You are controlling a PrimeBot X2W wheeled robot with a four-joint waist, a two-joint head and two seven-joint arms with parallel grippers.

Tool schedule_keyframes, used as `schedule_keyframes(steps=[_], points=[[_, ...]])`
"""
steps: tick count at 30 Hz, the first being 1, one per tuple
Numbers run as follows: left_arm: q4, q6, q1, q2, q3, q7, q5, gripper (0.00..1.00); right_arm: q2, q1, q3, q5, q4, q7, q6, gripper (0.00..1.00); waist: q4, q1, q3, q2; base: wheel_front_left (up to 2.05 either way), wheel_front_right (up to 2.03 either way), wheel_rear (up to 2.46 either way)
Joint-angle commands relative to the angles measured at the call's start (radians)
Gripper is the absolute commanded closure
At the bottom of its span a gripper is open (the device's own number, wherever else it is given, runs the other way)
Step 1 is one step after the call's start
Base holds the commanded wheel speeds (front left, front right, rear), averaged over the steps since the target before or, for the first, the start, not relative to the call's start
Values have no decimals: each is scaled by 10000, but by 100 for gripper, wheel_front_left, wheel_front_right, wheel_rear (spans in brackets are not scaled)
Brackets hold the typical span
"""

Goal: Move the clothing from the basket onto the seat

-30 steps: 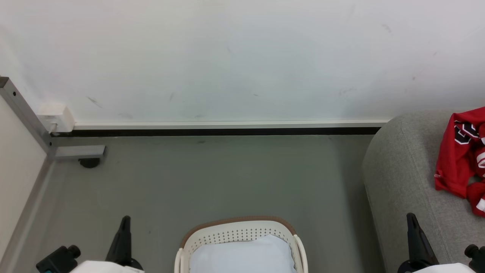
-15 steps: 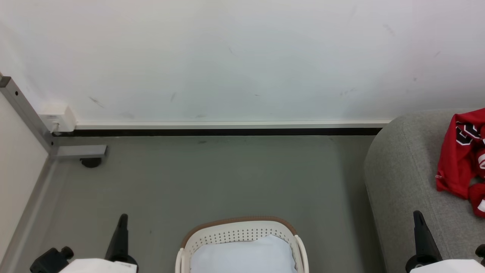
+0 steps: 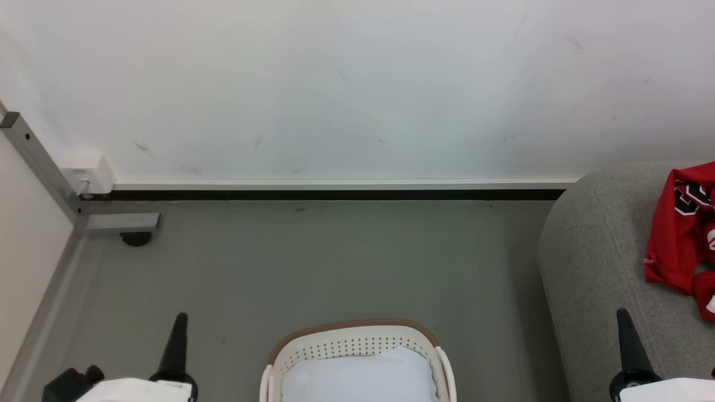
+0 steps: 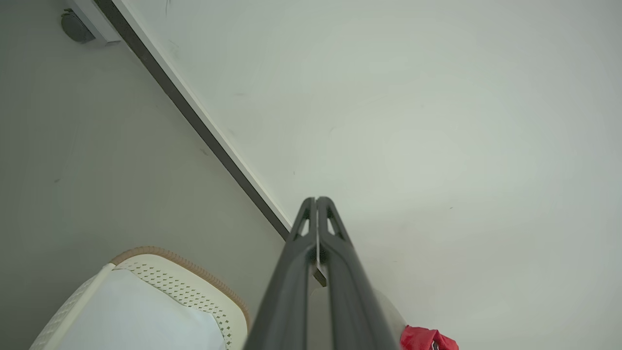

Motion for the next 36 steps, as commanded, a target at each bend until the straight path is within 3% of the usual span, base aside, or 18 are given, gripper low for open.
schedule_keyframes(steps=[1, 36], points=[[-133, 10, -200, 16, 80, 59, -319, 100, -108, -247, -60, 323, -132, 69, -10, 100, 5, 0, -2, 0, 0, 0, 0], [-218, 12, -271, -85, 383, 887, -3361, 100, -99, -374, -531, 3251, -157, 895, -16, 100, 122, 0, -32, 0, 0, 0, 0]])
